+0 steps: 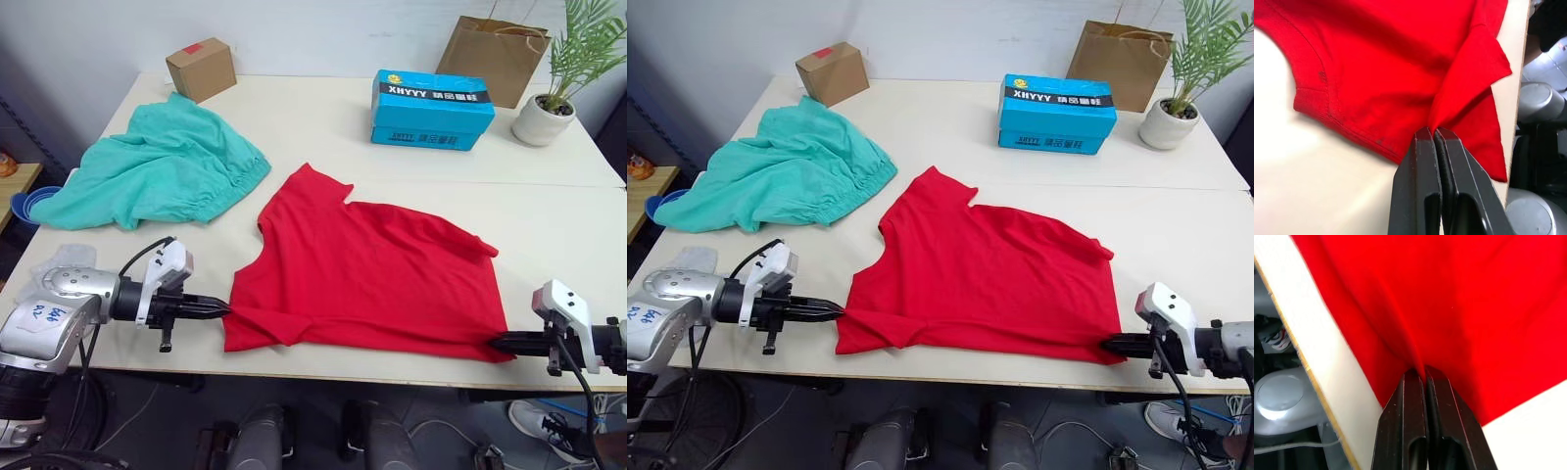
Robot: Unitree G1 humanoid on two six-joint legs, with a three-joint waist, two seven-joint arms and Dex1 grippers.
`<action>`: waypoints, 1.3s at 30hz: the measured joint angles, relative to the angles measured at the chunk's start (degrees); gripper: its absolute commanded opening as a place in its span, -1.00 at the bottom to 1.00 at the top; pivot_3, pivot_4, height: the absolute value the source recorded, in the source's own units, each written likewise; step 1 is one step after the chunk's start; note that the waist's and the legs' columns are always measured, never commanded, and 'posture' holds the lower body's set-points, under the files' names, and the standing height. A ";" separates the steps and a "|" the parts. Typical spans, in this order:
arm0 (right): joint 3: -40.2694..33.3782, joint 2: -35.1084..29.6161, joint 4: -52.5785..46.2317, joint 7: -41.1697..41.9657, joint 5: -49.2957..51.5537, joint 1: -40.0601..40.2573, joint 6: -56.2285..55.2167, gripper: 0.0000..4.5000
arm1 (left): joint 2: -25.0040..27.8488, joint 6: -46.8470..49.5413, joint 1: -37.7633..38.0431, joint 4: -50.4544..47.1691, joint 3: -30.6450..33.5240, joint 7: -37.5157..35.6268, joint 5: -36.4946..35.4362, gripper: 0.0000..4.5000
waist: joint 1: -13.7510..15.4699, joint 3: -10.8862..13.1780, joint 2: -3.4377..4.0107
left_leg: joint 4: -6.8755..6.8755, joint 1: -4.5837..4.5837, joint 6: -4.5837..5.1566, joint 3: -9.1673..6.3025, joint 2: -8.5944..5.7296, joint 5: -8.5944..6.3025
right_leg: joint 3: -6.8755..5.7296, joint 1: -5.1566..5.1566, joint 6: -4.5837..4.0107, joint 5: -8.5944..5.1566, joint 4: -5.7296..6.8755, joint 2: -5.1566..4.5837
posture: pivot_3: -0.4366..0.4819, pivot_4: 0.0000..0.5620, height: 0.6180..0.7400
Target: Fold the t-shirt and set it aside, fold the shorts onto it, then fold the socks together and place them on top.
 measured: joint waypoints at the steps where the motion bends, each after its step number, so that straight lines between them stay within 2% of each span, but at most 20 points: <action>1: 0.00 0.26 0.08 -0.43 0.13 -0.17 0.53 -0.81 | -0.49 0.04 -0.15 0.30 0.00 0.31 0.00 -1.00 | 0.02 0.00 0.00 | 0.00 0.00 0.00 0.00 0.00 0.00 | 0.00 -0.01 0.00 0.00 0.02 0.00 | -0.05 -0.47 1.00; 4: -0.43 0.85 0.66 -1.05 0.20 -0.06 0.36 -0.42 | -1.20 0.05 -0.47 1.40 0.20 1.28 0.04 -0.72 | 0.09 0.00 0.00 | 0.01 0.00 0.01 0.00 0.00 0.00 | 0.00 0.00 0.00 0.00 0.02 0.00 | -0.05 -0.47 1.00; 10: -7.69 4.34 -0.30 -4.39 1.95 1.83 -2.43 0.54 | -5.58 -4.14 -0.27 1.78 3.59 7.61 1.29 0.16 | 0.53 0.00 0.00 | 0.06 -0.01 0.02 -0.01 0.00 0.00 | 0.00 0.01 0.02 0.01 0.05 -0.01 | -0.05 -0.47 1.00; 13: -12.32 6.19 -2.41 -6.39 0.92 4.93 -8.90 0.55 | -9.70 -8.19 1.38 1.58 9.81 11.05 0.26 0.57 | 0.58 -0.01 -0.01 | 0.04 0.00 0.03 -0.01 0.00 -0.01 | -0.01 0.03 0.03 0.02 0.02 -0.01 | -0.05 -0.47 1.00; 16: -15.88 7.23 -3.95 -6.84 0.45 7.11 -13.59 0.55 | -10.48 -8.96 4.24 -0.56 13.95 10.54 -2.61 0.57 | 0.43 -0.01 -0.01 | 0.04 0.02 0.03 0.02 0.00 -0.01 | 0.01 0.05 0.05 0.03 0.02 0.00 | -0.05 -0.47 1.00; 17: -17.24 7.64 -4.88 -6.94 1.10 7.69 -13.97 0.55 | -10.33 -8.99 5.50 -1.94 14.80 9.61 -3.67 0.41 | 0.42 -0.01 -0.01 | 0.04 0.03 0.03 0.02 0.00 -0.01 | 0.01 0.05 0.05 0.03 0.03 0.00 | -0.05 -0.47 1.00; 22: -18.22 9.23 -15.96 -5.14 7.05 13.26 -11.79 -0.19 | -6.68 -9.86 13.09 -12.07 13.09 2.64 -5.75 -0.27 | 0.52 -0.02 -0.02 | -0.03 0.19 -0.27 0.00 0.02 -0.20 | 0.05 0.19 0.03 0.02 -0.05 0.01 | -0.05 -0.47 1.00; 27: -8.26 12.61 -20.13 -4.91 3.50 14.49 -15.69 -0.96 | -8.23 -14.16 16.16 -18.18 2.89 0.39 -2.38 -1.00 | 0.63 -0.12 -0.07 | -0.10 0.33 -0.24 0.01 0.00 -0.24 | 0.10 0.32 0.03 0.02 -0.15 0.00 | -0.05 -0.47 1.00; 33: -4.78 13.09 -16.94 -7.24 -0.29 11.05 -18.14 -0.99 | -9.02 -18.47 11.25 -14.97 -4.32 1.47 5.18 -1.00 | 0.68 -0.13 -0.07 | -0.12 0.32 -0.26 0.01 0.00 -0.22 | 0.06 0.29 0.00 0.00 -0.13 0.03 | -0.05 -0.47 1.00; 39: -2.53 13.15 -15.13 -8.90 -2.09 9.57 -19.16 -0.99 | -12.68 -20.75 5.57 -9.62 -9.08 4.16 10.56 -1.00 | 0.57 -0.13 -0.06 | -0.09 0.28 0.00 0.02 0.01 -0.08 | 0.05 0.26 0.01 0.01 -0.11 0.04 | -0.05 -0.47 1.00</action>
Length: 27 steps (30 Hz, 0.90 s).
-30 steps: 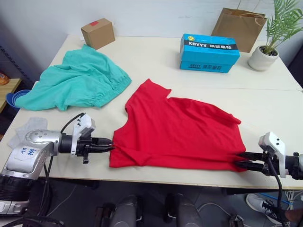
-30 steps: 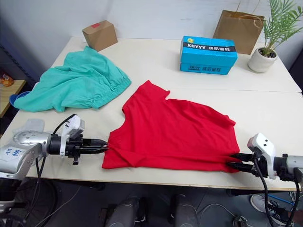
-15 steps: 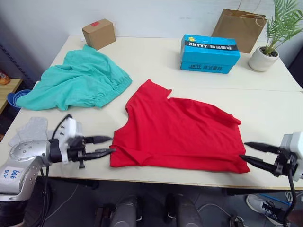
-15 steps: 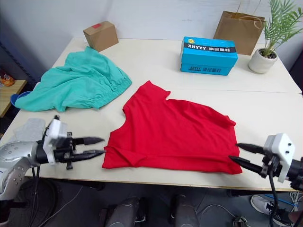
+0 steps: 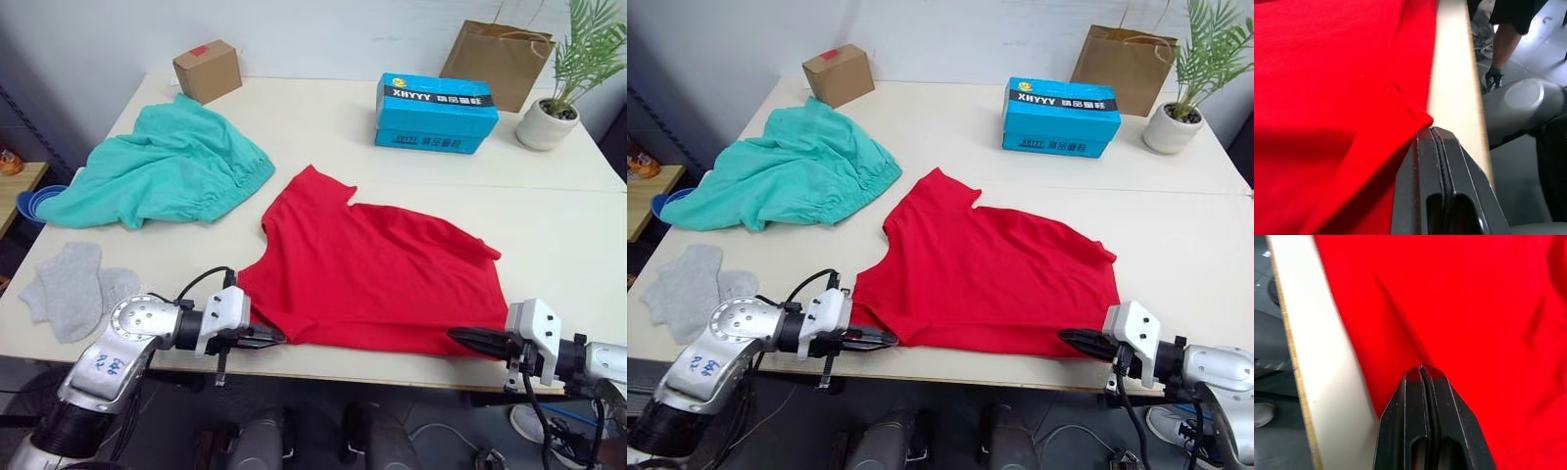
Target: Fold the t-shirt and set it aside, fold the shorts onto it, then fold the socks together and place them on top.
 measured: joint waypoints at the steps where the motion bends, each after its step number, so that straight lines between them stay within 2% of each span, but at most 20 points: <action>1: 0.12 0.00 0.24 -0.15 -0.07 0.00 -0.05 -0.99 | -0.42 -0.10 -0.39 0.29 -0.36 0.37 0.55 -1.00 | -0.01 0.00 0.00 | 0.00 0.00 0.00 0.00 0.01 0.01 | 0.00 0.00 0.00 0.00 0.01 0.01 | -0.05 -0.47 1.00; 6: 0.13 0.00 1.62 -1.35 -0.66 -0.29 -0.53 -0.99 | -0.73 -1.46 -1.37 2.83 -1.19 1.35 2.59 -1.00 | 0.03 0.00 0.00 | 0.02 0.01 0.03 0.00 0.01 0.02 | 0.00 0.01 0.00 0.00 0.02 0.01 | -0.05 -0.47 1.00; 12: -0.42 0.78 8.45 -4.22 -2.39 -1.98 -5.18 -0.99 | -4.22 -3.96 -5.02 8.16 -0.60 5.32 3.90 -1.00 | 0.17 0.00 0.00 | 0.07 -0.01 0.09 -0.01 0.00 0.03 | -0.01 0.03 0.02 0.01 0.01 -0.02 | -0.05 -0.47 1.00; 20: -5.47 2.61 20.58 -11.20 -4.17 -4.06 -12.79 -0.99 | -7.89 -6.05 -8.68 14.51 7.52 14.48 3.32 -1.00 | -0.38 0.00 0.00 | 0.02 0.03 0.06 0.04 0.00 0.08 | 0.00 0.01 0.04 0.02 0.10 0.00 | -0.05 -0.47 1.00; 23: -7.30 3.72 19.50 -12.03 -2.06 -4.41 -12.98 -0.99 | -7.08 -4.31 -7.17 13.05 11.74 13.74 -0.88 -1.00 | -0.68 0.00 0.00 | -0.02 0.06 0.02 0.03 0.03 0.10 | 0.01 0.01 0.03 0.01 0.13 0.01 | -0.05 -0.47 1.00; 27: -5.65 5.02 8.58 -9.18 3.44 -0.33 -10.07 -0.99 | -1.03 2.16 0.72 4.43 14.21 6.37 -9.03 -1.00 | -1.24 -0.01 0.01 | -0.18 0.19 -0.06 0.02 0.05 0.08 | 0.03 0.06 -0.02 -0.04 0.09 0.02 | -0.05 -0.47 1.00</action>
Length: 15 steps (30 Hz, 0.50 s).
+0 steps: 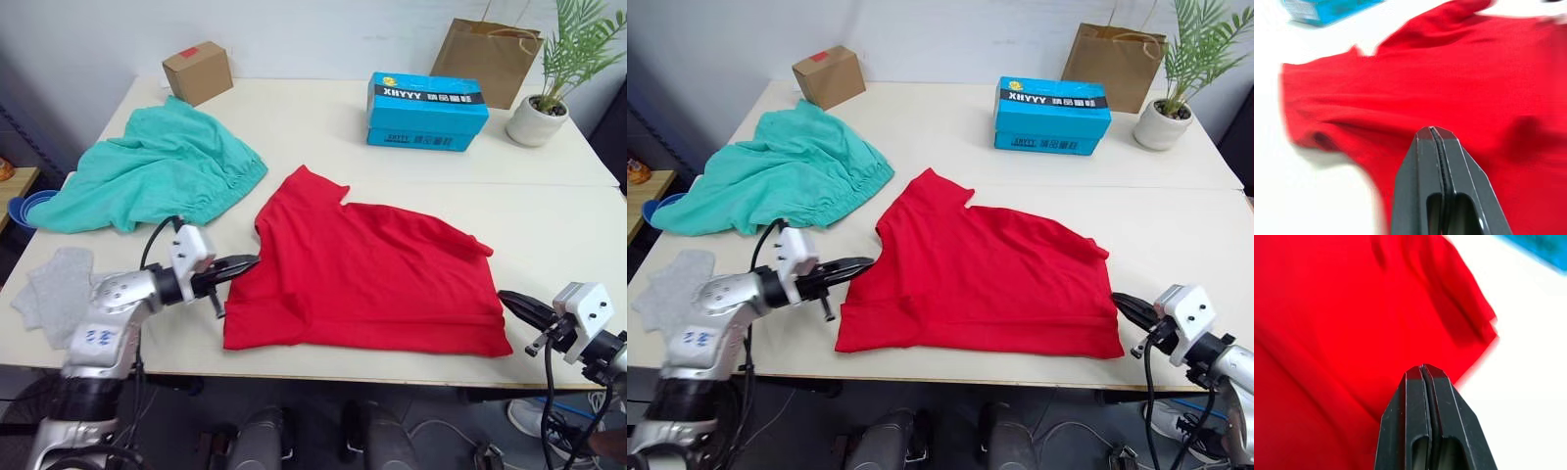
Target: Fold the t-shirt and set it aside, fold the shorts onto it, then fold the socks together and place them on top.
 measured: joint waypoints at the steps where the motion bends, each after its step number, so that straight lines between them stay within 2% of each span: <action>1: 1.57 0.02 -2.35 0.70 -0.06 1.02 0.01 -0.99 | 1.34 0.62 1.87 -1.76 -0.54 -1.51 -0.39 -1.00 | -0.03 0.00 0.00 | 0.00 0.04 -0.01 0.00 0.00 -0.01 | 0.00 0.05 0.00 0.00 -0.03 0.00 | -0.05 -0.47 1.00; 4: 7.48 1.15 -6.53 1.37 -2.56 2.39 -0.18 -0.99 | 2.13 0.39 5.71 -5.41 -3.59 -3.16 0.43 -1.00 | 0.10 0.00 0.00 | 0.05 0.09 -0.24 0.00 -0.01 -0.22 | 0.02 0.14 0.00 -0.01 -0.06 -0.01 | -0.05 -0.47 1.00; 9: 14.22 5.43 -6.73 -3.08 -8.56 1.56 -0.62 -0.99 | -2.39 -3.81 8.85 -6.26 -9.23 2.01 7.78 -1.00 | 0.66 -0.02 -0.01 | 0.04 0.05 -0.25 0.00 -0.02 -0.22 | 0.06 0.06 -0.01 0.00 -0.08 -0.04 | -0.05 -0.47 1.00; 11: 13.71 5.83 -3.75 -4.55 -9.54 1.63 -2.88 -0.99 | -3.99 -5.13 9.21 -4.40 -9.30 5.29 10.11 -1.00 | 0.95 -0.02 -0.01 | 0.03 0.06 -0.27 0.00 -0.02 -0.22 | 0.05 0.05 -0.03 -0.01 -0.08 -0.03 | -0.05 -0.47 1.00; 15: 7.09 5.11 5.16 -6.53 -9.65 2.16 -8.74 -0.99 | -4.79 -7.45 10.93 -2.01 -6.97 10.04 12.14 -1.00 | 1.27 -0.19 -0.16 | 0.02 0.13 -0.16 0.01 -0.02 -0.30 | 0.02 0.15 -0.03 -0.01 -0.12 -0.03 | -0.05 -0.47 1.00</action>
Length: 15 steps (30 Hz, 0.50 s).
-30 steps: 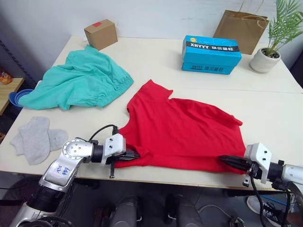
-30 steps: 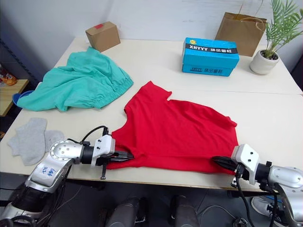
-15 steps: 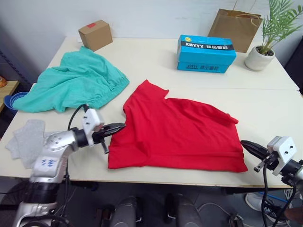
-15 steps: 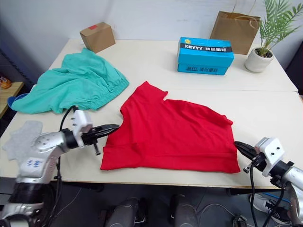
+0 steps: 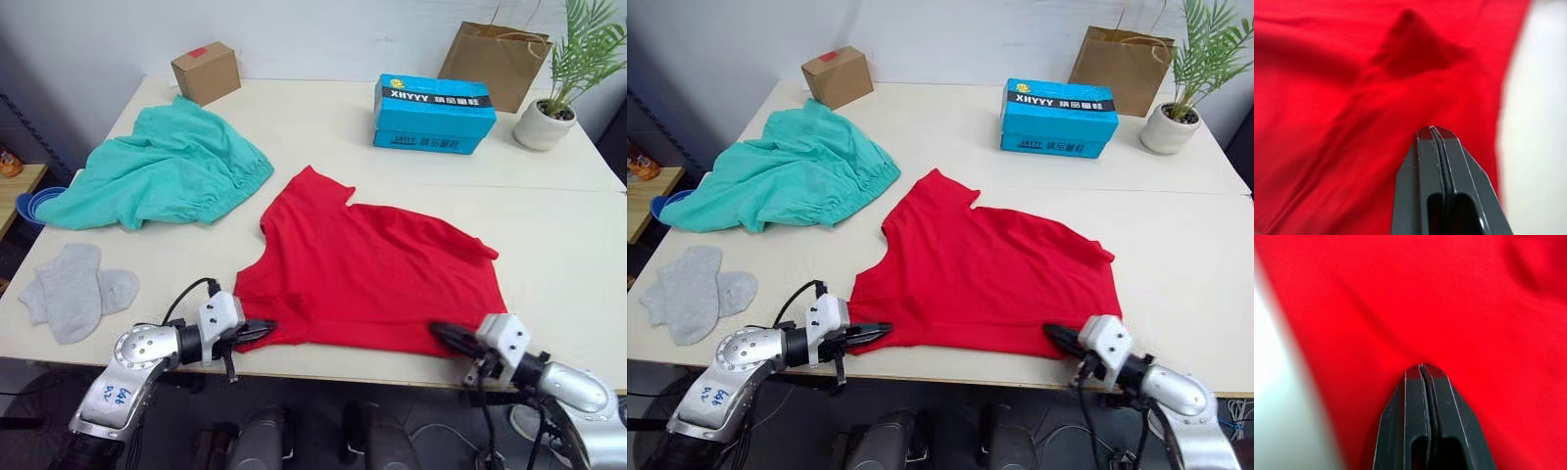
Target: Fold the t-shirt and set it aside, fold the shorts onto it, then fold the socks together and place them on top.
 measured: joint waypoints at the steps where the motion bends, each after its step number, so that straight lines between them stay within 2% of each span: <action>1: -1.69 -0.44 2.28 -0.01 0.02 0.45 -1.76 -0.99 | 0.39 -0.73 0.77 0.20 0.59 0.31 0.09 -1.00 | -0.02 -0.08 0.02 | -0.03 0.04 0.11 0.00 0.00 -0.07 | 0.00 0.05 -0.01 0.00 -0.03 0.00 | -0.05 -0.47 1.00; 5: -6.65 -1.43 10.24 -0.72 0.42 0.69 -6.41 -0.99 | 0.63 -2.39 1.75 1.94 2.40 0.59 0.06 -1.00 | -0.08 -0.38 0.09 | -0.10 0.33 0.23 -0.03 0.04 -0.19 | -0.01 0.38 -0.04 -0.03 -0.15 0.02 | -0.05 -0.47 1.00; 9: -10.65 -1.85 15.50 -1.47 2.29 0.19 -6.18 -0.99 | 0.54 -3.95 1.82 3.63 4.03 0.93 -0.44 -1.00 | -0.10 -0.41 0.21 | -0.14 0.36 0.24 -0.04 0.05 -0.20 | 0.00 0.40 -0.07 -0.05 -0.17 0.01 | -0.05 -0.47 1.00; 12: -12.08 -3.66 15.46 0.01 4.17 0.60 -4.13 -0.99 | 0.63 -4.98 2.09 4.44 6.27 -0.41 -2.25 -1.00 | -0.33 -0.34 0.34 | -0.15 0.28 0.22 -0.04 0.07 -0.19 | -0.01 0.28 -0.09 -0.06 -0.15 0.01 | -0.05 -0.47 1.00; 14: -12.94 -6.00 11.09 3.76 7.95 3.06 -0.66 -0.99 | 1.83 -4.14 3.13 3.52 8.73 -3.34 -6.37 -1.00 | -0.48 -0.30 0.40 | -0.17 0.19 0.17 -0.04 0.10 -0.20 | -0.02 0.16 -0.11 -0.10 -0.09 0.02 | -0.05 -0.47 1.00; 15: -13.20 -6.87 9.22 5.37 8.99 4.32 0.35 -0.83 | 2.60 -3.74 3.39 3.13 9.75 -4.39 -7.66 -0.84 | -0.50 -0.30 0.40 | -0.17 0.20 0.14 -0.04 0.13 -0.21 | -0.05 0.16 -0.13 -0.11 -0.08 0.05 | -0.05 -0.47 1.00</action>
